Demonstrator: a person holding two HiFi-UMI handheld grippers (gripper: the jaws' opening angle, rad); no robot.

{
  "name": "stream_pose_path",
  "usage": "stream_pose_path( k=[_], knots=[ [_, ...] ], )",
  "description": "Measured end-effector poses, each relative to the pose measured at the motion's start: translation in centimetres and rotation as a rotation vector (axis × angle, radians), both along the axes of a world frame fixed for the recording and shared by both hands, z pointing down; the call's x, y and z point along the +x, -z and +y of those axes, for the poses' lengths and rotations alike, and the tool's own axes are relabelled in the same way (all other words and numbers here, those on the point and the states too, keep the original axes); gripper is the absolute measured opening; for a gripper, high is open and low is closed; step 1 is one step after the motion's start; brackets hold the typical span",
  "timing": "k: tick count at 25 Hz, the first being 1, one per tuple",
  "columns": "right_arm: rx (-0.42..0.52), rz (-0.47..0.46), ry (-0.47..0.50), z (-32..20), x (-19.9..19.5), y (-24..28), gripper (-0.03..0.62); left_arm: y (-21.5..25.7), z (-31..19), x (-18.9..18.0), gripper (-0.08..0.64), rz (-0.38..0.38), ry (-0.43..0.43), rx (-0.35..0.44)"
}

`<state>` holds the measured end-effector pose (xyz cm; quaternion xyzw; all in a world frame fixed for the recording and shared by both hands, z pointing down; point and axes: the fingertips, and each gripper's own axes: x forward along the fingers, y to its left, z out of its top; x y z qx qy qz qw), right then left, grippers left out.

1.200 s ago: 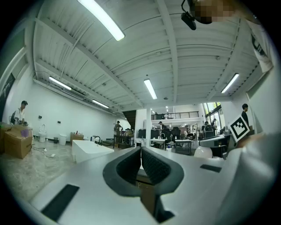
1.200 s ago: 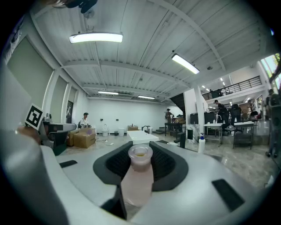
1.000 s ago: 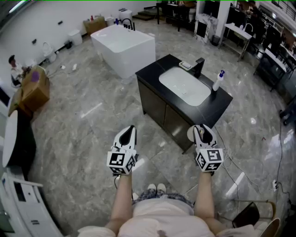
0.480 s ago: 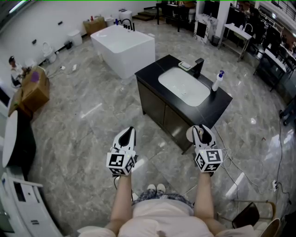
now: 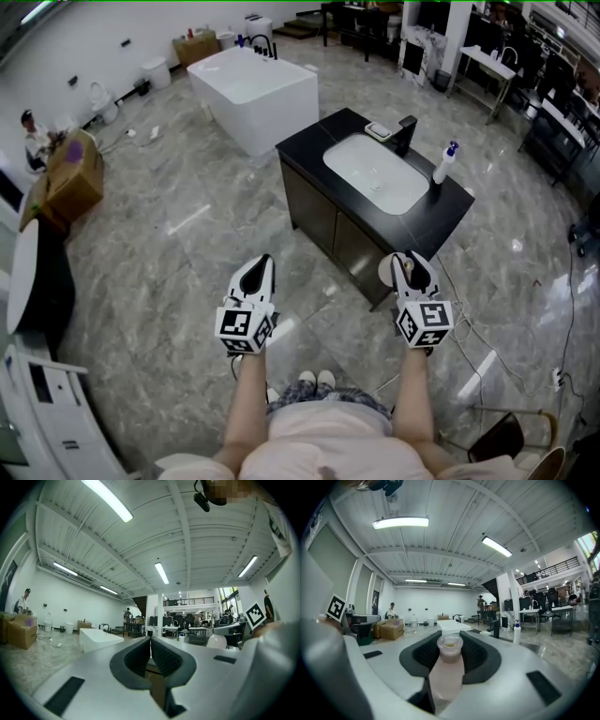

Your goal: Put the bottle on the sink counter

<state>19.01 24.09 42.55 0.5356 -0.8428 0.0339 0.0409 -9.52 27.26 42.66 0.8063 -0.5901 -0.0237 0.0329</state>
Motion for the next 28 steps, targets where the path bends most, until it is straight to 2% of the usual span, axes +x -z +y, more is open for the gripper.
stream_pose_path(
  k=[8,17,23,28],
  knots=[
    [0.022,0.006,0.020,-2.1,1.6,0.6,0.137,0.1,-1.6,1.5,0.028,0.008,0.021,0.016],
    [0.007,-0.007,0.028,-5.2,1.3,0.1,0.137,-0.2,-4.2,1.6,0.028,-0.010,0.021,0.001],
    [-0.002,-0.011,0.015,-8.3,1.0,-0.7,0.137,-0.7,-7.7,1.5,0.028,-0.018,0.001,-0.005],
    [0.000,-0.006,0.002,-12.6,-0.2,-1.3,0.137,-2.0,-12.7,0.1,0.028,-0.001,-0.015,-0.010]
  ],
)
